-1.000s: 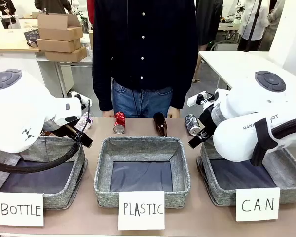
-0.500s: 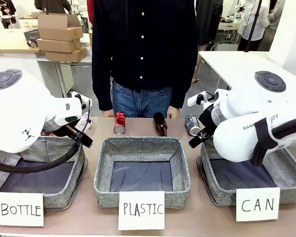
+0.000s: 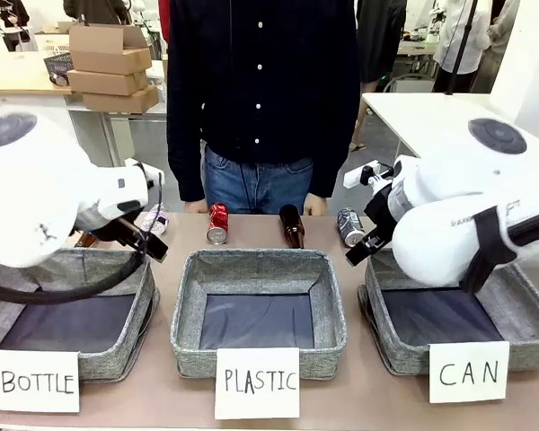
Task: Sort the can waste into the basket.
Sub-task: Pick up the can waste from the table and place it in the right Fabric basket.
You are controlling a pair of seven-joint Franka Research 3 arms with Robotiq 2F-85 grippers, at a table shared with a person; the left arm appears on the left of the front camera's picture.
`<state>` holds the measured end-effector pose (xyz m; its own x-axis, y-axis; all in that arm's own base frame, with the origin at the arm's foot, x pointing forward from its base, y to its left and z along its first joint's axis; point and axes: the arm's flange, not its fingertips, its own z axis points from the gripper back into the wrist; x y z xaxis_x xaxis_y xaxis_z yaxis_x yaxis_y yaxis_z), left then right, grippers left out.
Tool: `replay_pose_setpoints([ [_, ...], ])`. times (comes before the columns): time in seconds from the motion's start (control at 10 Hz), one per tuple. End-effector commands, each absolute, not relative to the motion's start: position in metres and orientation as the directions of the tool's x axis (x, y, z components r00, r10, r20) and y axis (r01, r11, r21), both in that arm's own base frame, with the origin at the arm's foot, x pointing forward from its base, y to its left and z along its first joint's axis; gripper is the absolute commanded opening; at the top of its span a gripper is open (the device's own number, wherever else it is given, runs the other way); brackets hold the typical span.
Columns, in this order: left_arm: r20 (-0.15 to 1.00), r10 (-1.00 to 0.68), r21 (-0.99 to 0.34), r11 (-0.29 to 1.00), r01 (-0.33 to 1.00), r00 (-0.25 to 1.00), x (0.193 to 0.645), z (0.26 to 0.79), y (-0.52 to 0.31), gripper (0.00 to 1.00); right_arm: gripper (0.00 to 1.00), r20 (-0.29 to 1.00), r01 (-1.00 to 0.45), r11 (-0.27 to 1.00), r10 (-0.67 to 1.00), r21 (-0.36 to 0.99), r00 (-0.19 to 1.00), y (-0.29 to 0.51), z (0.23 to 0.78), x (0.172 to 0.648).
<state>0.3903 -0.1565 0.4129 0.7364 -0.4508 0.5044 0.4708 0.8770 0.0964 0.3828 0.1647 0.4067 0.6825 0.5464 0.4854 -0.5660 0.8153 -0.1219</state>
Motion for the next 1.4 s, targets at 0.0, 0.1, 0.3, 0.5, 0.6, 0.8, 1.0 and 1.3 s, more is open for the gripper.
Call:
replay_pose_setpoints([
  [0.0,0.596,-0.371,0.039,0.899,0.436,0.712,0.305,0.502,-0.157,1.0,1.0,0.52,-0.57,0.82,0.513,-0.06,0.683,0.146,0.49,0.324],
  [0.1,0.607,-0.392,-0.027,0.86,0.51,0.692,0.269,0.516,-0.149,1.0,1.0,0.511,-0.609,0.792,0.539,-0.037,0.67,0.136,0.5,0.299],
  [0.3,0.599,-0.564,0.175,0.785,0.594,0.569,0.255,0.487,-0.142,1.0,1.0,0.539,-0.678,0.732,0.598,-0.066,0.593,0.133,0.483,0.283],
  [0.5,0.605,-0.466,0.046,0.83,0.557,0.645,0.278,0.557,-0.174,1.0,1.0,0.53,-0.651,0.758,0.572,-0.049,0.626,0.149,0.525,0.3],
  [0.6,0.581,-0.559,-0.033,0.71,0.703,0.592,0.279,0.556,-0.176,1.0,1.0,0.554,-0.616,0.788,0.515,-0.005,0.654,0.146,0.525,0.3],
  [0.8,0.657,-0.484,-0.423,0.397,0.814,0.578,0.282,0.571,-0.143,1.0,1.0,0.485,-0.437,0.703,0.148,0.562,0.862,0.117,0.545,0.307],
  [1.0,0.655,-0.208,-0.712,0.152,0.685,0.727,0.306,0.564,-0.096,1.0,1.0,0.312,-0.343,0.296,0.148,0.892,0.939,0.069,0.548,0.316],
  [1.3,0.608,-0.081,-0.788,0.063,0.612,0.79,0.321,0.54,-0.081,1.0,1.0,0.302,-0.307,0.146,0.054,0.94,0.952,0.042,0.537,0.32],
])
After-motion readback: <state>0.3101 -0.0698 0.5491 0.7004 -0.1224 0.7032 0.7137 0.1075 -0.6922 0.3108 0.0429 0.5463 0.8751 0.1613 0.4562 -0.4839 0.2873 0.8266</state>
